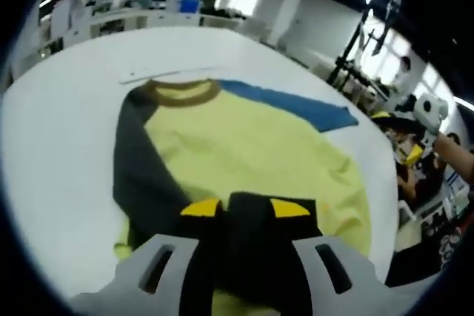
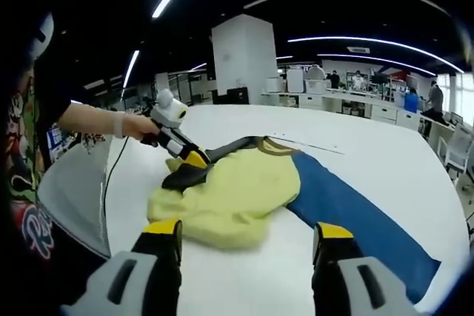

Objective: Fold the garment on the visible template until the final outline fits inside the template.

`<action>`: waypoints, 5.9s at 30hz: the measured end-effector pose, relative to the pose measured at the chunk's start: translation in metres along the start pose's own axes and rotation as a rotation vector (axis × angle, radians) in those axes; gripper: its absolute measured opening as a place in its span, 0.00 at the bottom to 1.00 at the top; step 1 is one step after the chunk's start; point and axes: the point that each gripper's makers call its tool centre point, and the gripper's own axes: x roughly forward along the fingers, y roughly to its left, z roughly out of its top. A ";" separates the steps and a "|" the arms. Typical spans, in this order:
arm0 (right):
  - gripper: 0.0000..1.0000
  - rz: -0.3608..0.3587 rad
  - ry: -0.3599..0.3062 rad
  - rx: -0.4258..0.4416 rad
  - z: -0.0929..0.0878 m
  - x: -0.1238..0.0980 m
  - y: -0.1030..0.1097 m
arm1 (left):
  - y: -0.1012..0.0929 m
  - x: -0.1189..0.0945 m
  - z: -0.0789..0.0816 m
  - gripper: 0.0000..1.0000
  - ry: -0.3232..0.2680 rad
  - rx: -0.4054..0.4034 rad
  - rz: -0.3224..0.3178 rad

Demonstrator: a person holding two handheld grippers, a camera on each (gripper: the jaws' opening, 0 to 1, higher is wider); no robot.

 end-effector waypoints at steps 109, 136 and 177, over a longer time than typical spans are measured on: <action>0.71 -0.043 0.093 -0.031 0.013 0.026 0.000 | 0.354 -0.252 -0.086 0.00 -0.282 -0.442 0.730; 0.71 -0.040 0.122 -0.033 0.007 0.030 -0.005 | 0.364 -0.249 -0.090 0.37 -0.262 -0.401 0.763; 0.71 -0.002 0.074 -0.054 0.015 0.035 0.001 | 0.231 -0.233 -0.043 0.75 -0.360 -0.060 0.442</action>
